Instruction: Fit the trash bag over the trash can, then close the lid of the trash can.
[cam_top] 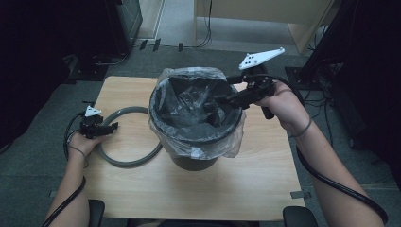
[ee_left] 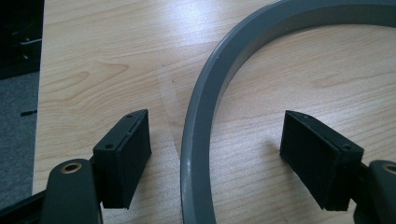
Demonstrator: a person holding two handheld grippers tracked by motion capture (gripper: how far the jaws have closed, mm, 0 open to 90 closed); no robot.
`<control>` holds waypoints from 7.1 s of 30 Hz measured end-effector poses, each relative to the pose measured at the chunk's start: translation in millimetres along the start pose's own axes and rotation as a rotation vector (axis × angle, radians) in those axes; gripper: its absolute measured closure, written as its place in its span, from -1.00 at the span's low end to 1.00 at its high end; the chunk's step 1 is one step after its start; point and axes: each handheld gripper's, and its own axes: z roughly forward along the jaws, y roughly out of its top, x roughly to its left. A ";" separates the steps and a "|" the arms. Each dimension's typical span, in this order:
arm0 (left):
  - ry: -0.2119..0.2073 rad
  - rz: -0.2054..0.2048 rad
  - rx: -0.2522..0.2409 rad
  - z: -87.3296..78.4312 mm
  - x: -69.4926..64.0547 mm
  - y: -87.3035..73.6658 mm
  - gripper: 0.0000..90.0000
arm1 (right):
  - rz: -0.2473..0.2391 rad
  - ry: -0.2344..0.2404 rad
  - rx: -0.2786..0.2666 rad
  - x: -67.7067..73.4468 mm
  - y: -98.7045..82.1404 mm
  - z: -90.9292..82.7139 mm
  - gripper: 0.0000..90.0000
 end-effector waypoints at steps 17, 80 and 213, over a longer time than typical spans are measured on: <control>0.008 -0.006 -0.001 0.2 -0.8 0.1 -0.46 | 0.077 -0.097 -0.088 -11.0 -48.8 -40.8 -0.66; -0.005 0.009 -0.002 -0.1 -1.3 0.0 -0.41 | 0.272 -0.229 0.034 -50.8 -252.6 89.8 -0.66; -0.037 -0.131 0.057 -49.1 44.5 102.0 0.76 | 0.214 -0.312 0.143 -39.7 -265.0 113.1 -0.80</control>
